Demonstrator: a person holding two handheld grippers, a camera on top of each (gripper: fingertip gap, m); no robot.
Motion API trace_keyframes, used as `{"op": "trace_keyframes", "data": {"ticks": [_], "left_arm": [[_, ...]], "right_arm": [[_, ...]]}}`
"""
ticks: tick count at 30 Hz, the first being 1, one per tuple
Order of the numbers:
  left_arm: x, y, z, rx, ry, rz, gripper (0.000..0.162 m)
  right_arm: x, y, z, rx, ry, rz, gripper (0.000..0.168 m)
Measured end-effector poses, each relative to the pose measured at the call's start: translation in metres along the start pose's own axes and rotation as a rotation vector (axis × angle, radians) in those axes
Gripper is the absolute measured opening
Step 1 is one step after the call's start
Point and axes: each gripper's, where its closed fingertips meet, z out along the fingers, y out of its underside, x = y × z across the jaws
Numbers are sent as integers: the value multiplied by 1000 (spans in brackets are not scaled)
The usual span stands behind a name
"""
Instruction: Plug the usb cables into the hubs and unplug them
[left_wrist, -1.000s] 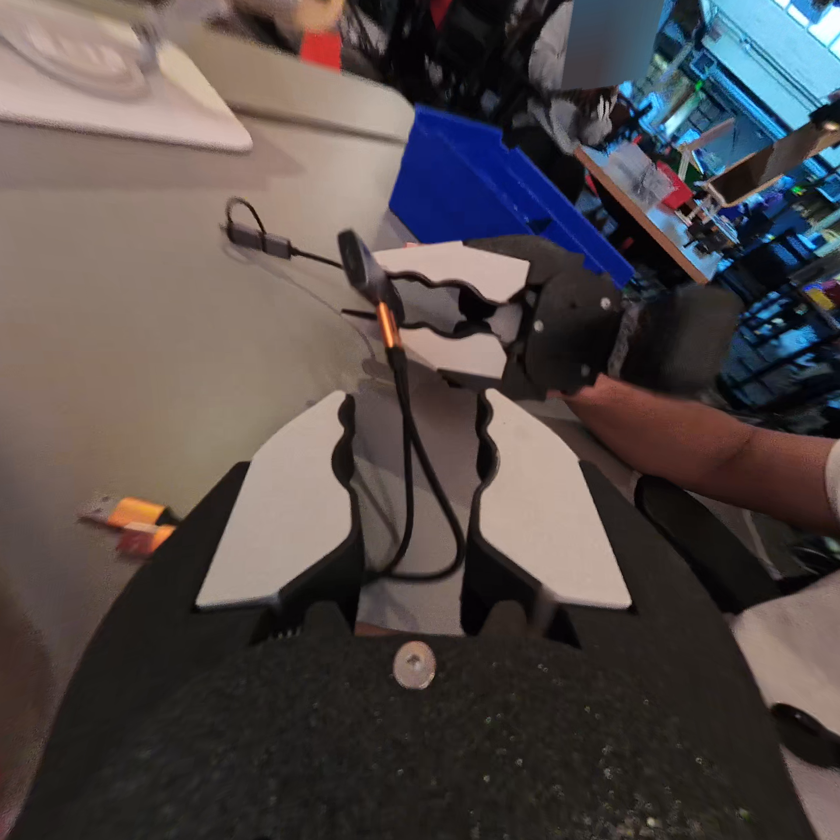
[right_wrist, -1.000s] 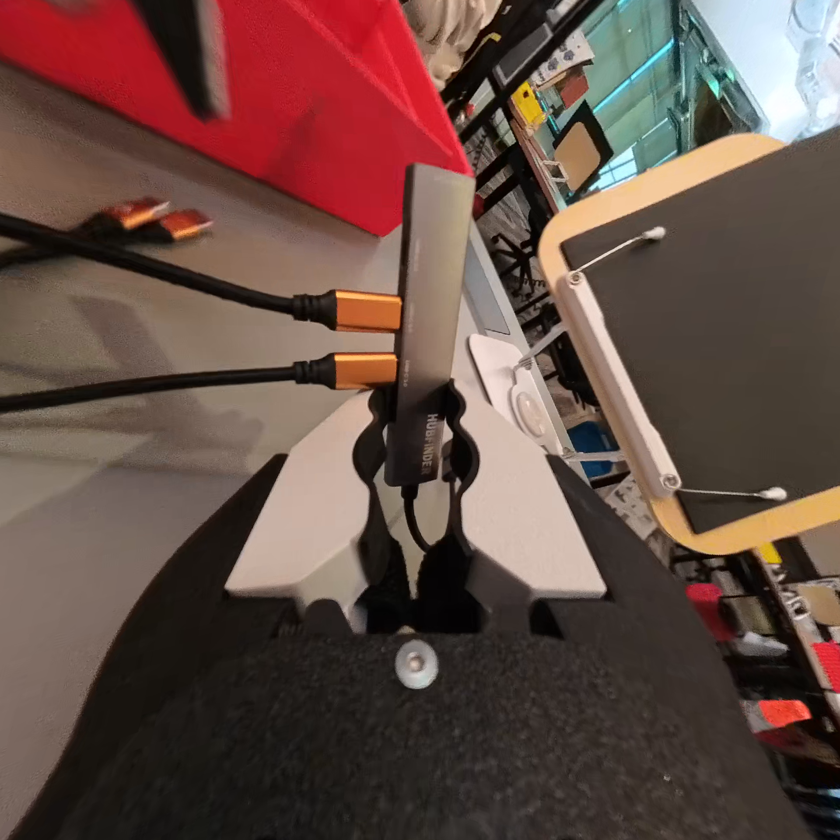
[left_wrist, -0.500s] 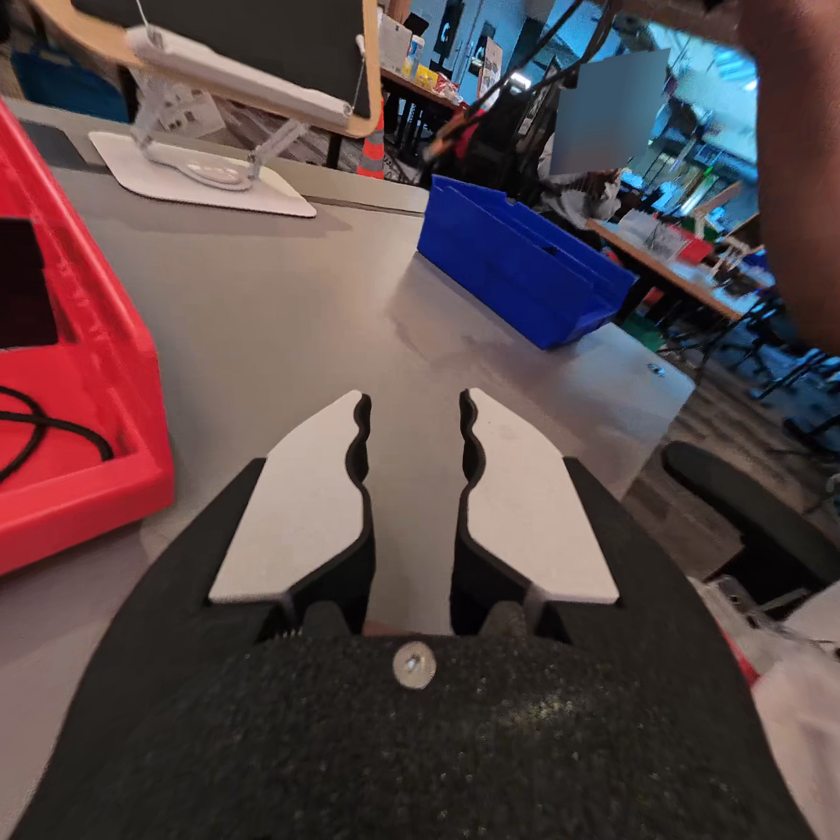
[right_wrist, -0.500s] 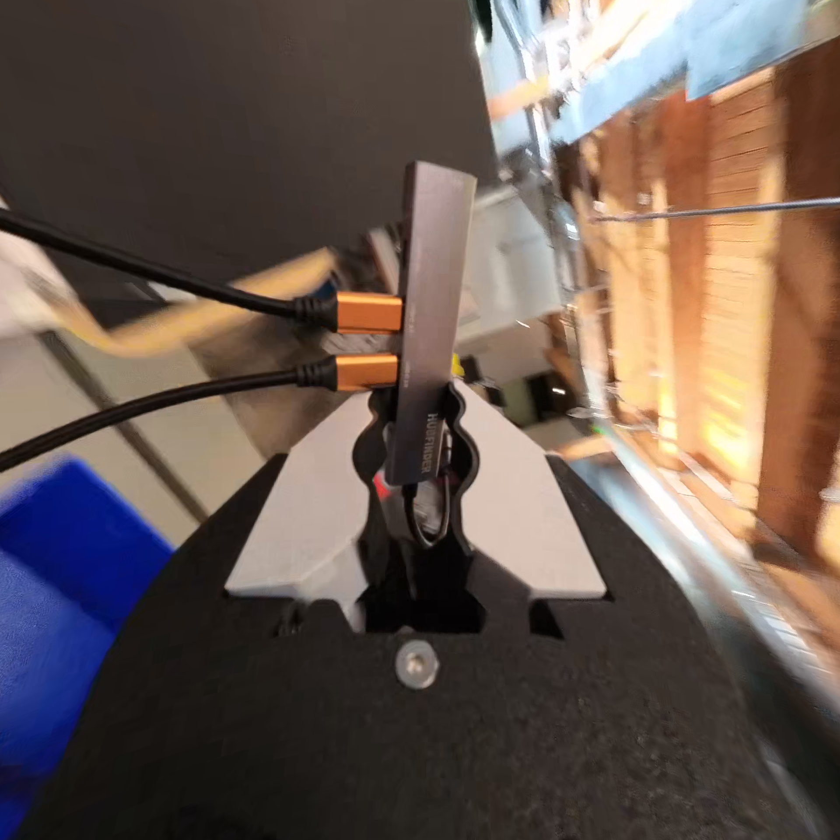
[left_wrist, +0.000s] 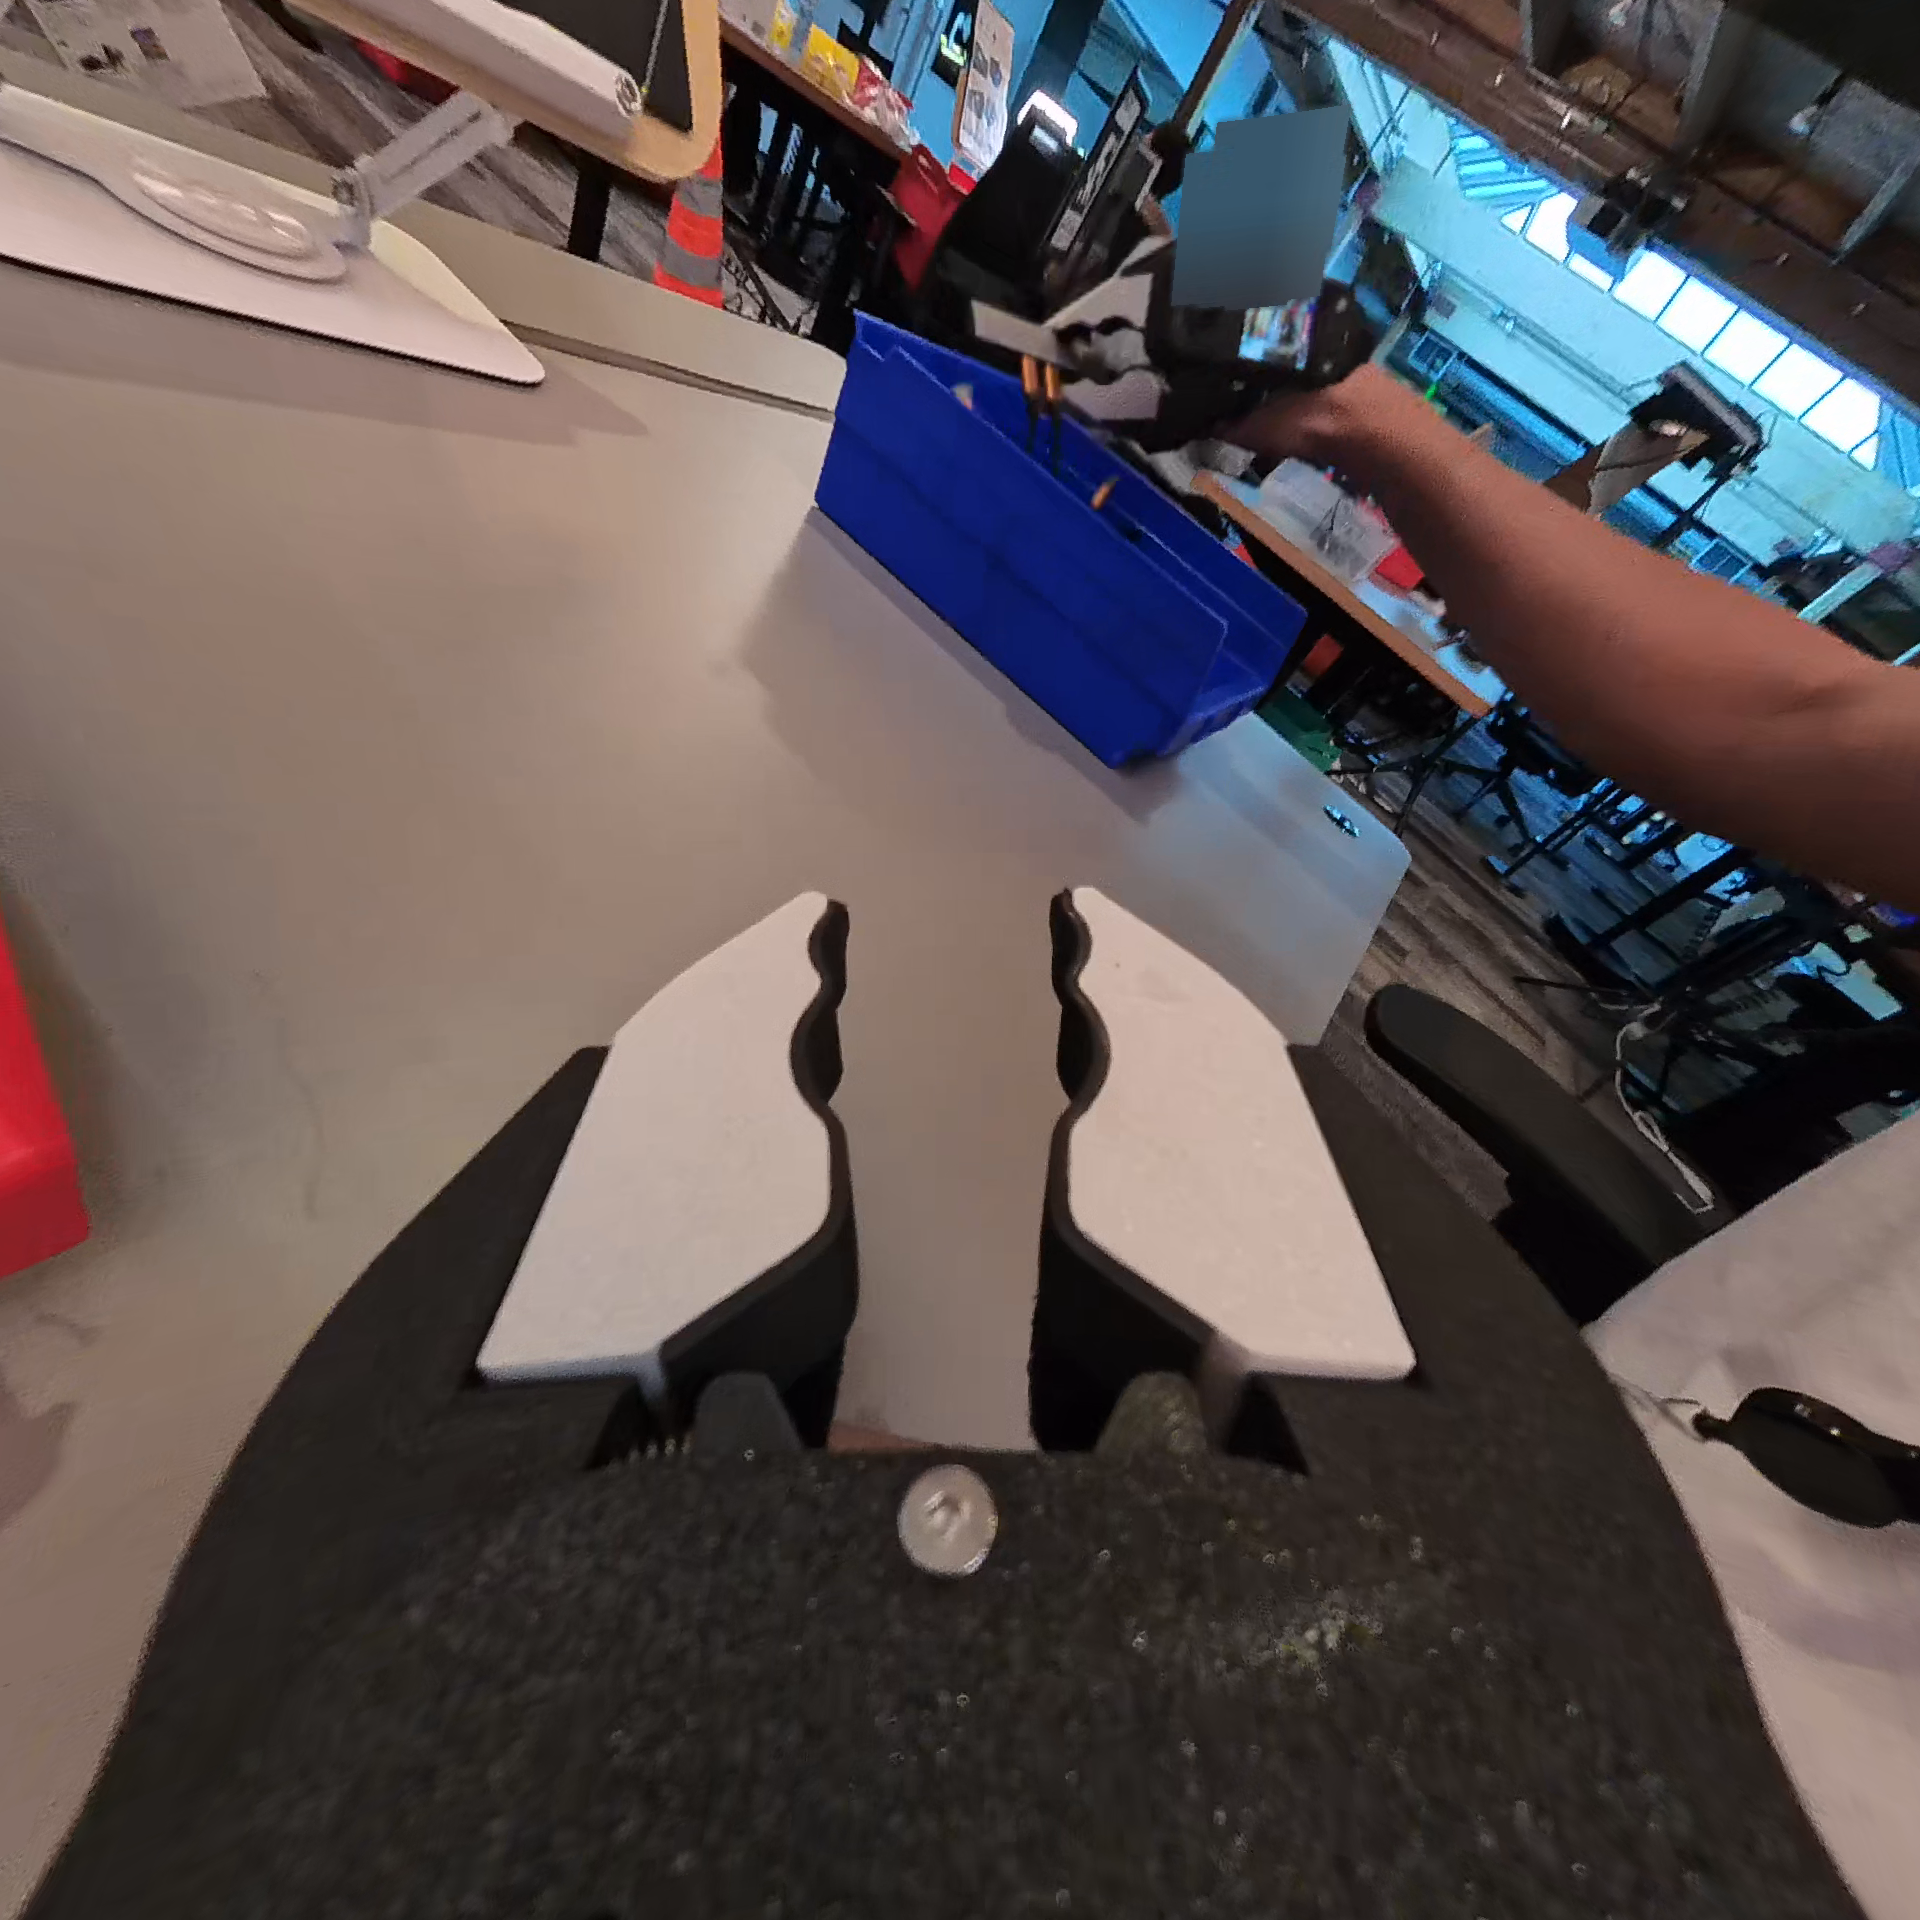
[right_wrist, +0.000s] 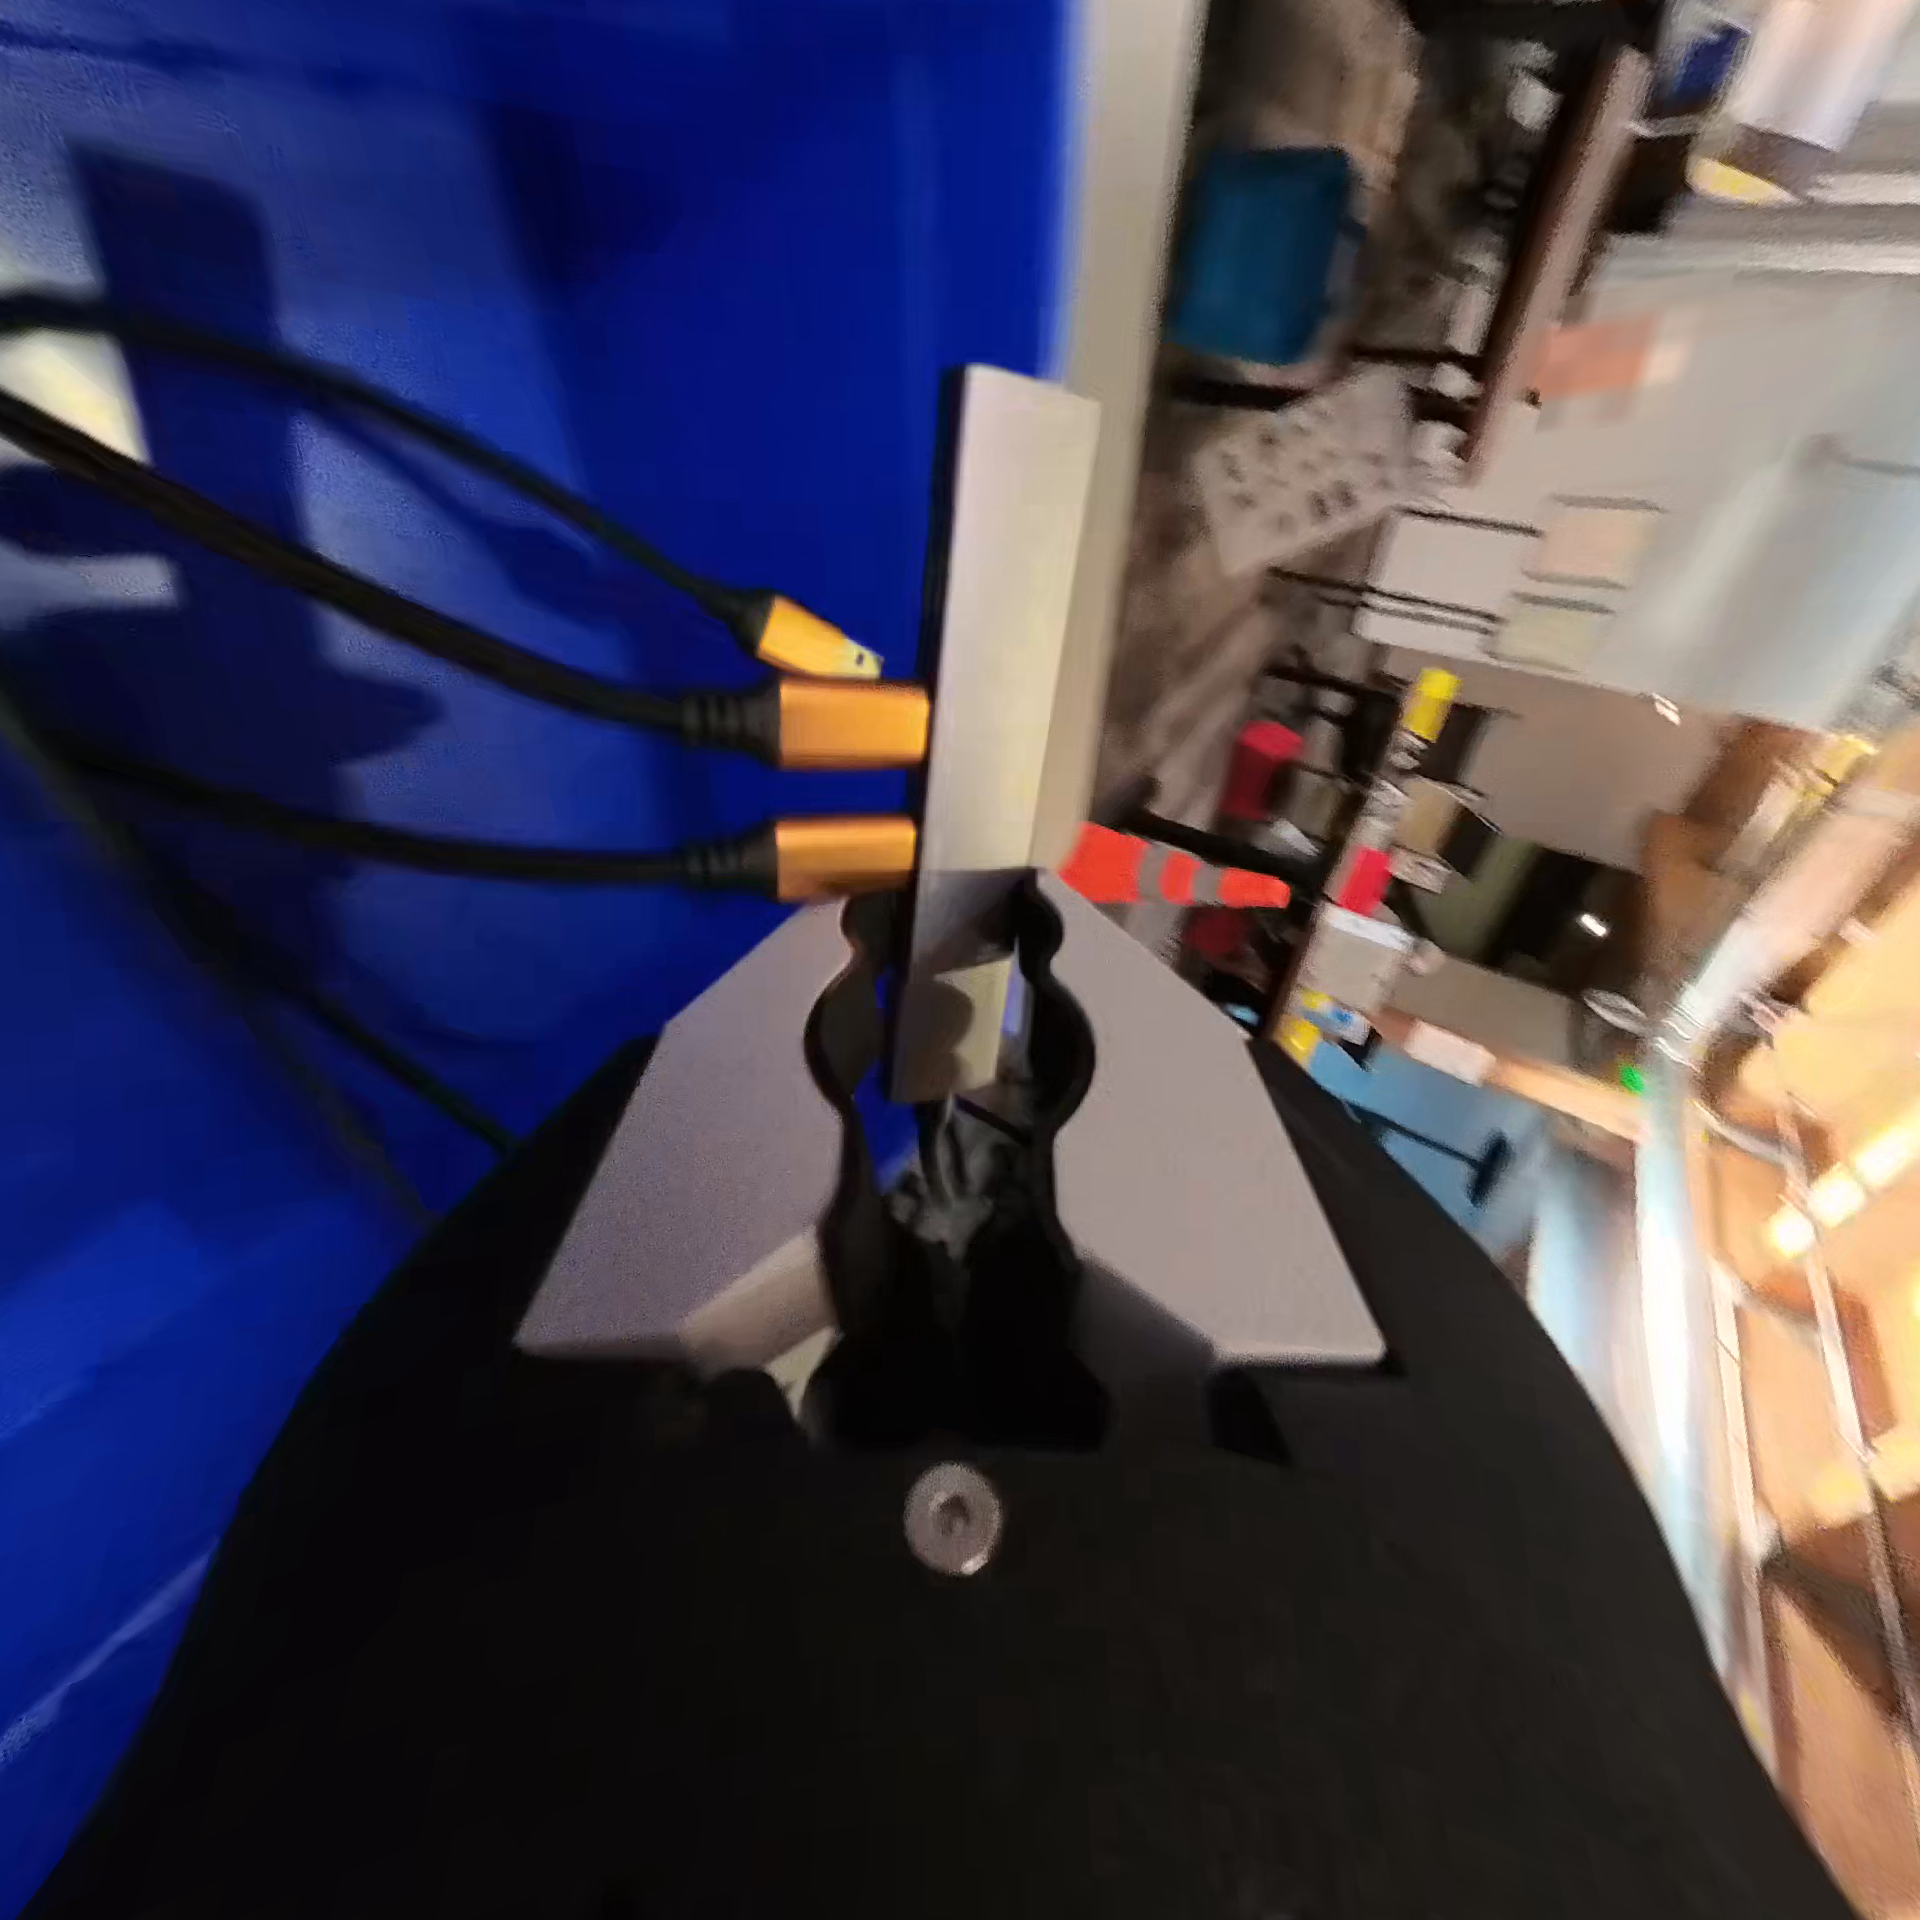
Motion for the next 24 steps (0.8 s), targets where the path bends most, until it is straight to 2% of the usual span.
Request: {"op": "trace_keyframes", "data": {"ticks": [3, 6, 10, 14, 17, 21, 24], "left_arm": [[0, 4, 1, -27, -11, 26, 37], [1, 2, 1, -8, 22, -29, 37], [-4, 3, 0, -16, 22, -53, 38], [-3, 1, -2, -9, 15, -23, 37], [0, 1, -4, -1, 37, -33, 39], [-1, -2, -10, 18, 39, -41, 40], [-7, -4, -14, 20, 4, -24, 40]], "right_arm": [[-23, -9, 16, 28, -134, -21, 18], [-37, -27, 28, 87, -268, -14, 16], [-64, -28, 51, 15, -471, -43, 12], [-78, -23, 63, 0, -553, 0, 13], [-70, -22, 51, 48, -609, 159, 22], [-36, -5, 16, 112, -548, 284, 34], [-3, -11, -26, 277, -454, 442, 37]]}}
